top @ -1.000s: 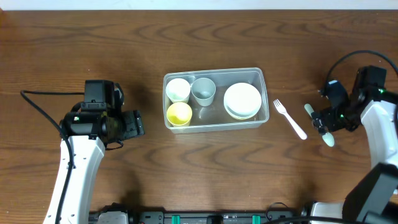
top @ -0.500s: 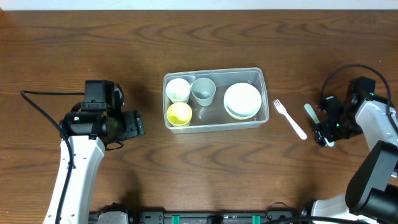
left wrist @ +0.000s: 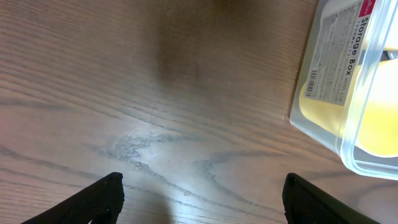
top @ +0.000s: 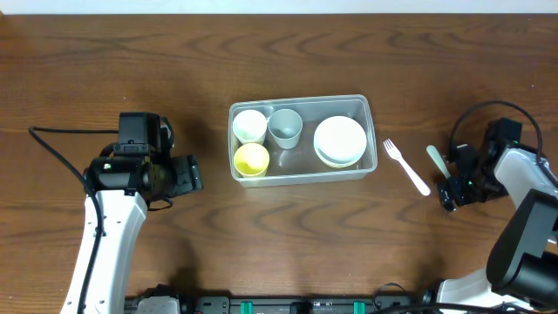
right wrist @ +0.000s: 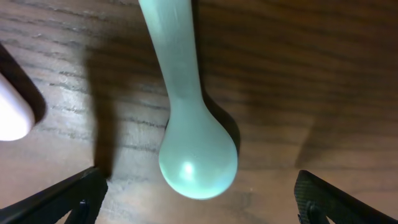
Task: Pack container
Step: 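Retract right gripper and lower it onto the pale green spoon, then close right gripper on the spoon and lift it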
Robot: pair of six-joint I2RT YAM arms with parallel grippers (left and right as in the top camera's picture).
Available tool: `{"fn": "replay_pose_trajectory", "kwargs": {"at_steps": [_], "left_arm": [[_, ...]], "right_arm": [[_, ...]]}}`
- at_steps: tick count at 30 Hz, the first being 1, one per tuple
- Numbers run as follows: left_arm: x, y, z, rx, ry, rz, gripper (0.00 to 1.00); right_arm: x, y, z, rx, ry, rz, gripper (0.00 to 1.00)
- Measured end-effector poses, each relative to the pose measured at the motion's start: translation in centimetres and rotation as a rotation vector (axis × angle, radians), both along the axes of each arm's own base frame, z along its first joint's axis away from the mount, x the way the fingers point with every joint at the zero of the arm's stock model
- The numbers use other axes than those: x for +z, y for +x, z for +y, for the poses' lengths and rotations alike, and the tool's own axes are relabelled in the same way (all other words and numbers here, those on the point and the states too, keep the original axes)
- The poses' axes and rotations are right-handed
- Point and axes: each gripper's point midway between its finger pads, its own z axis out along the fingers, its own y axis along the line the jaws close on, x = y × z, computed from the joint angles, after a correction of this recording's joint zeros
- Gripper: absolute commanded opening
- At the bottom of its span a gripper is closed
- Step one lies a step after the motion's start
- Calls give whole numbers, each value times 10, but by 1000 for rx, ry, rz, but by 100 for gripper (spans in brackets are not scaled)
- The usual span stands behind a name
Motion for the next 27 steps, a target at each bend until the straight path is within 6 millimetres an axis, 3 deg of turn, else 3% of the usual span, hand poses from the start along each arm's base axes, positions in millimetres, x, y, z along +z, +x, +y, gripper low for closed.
{"fn": "replay_pose_trajectory", "kwargs": {"at_steps": [13, 20, 23, 27], "left_arm": [[-1, -3, 0, 0, 0, 11, 82], [-1, -3, 0, 0, 0, 11, 82], [-1, -3, 0, 0, 0, 11, 82], [-1, -3, 0, 0, 0, 11, 82]], "right_arm": [[-2, 5, 9, -2, 56, -23, 86], [-4, 7, 14, -5, 87, -35, 71], [-4, 7, 14, -4, 87, -36, 58], [-4, 7, 14, -8, 87, -36, 55]]}}
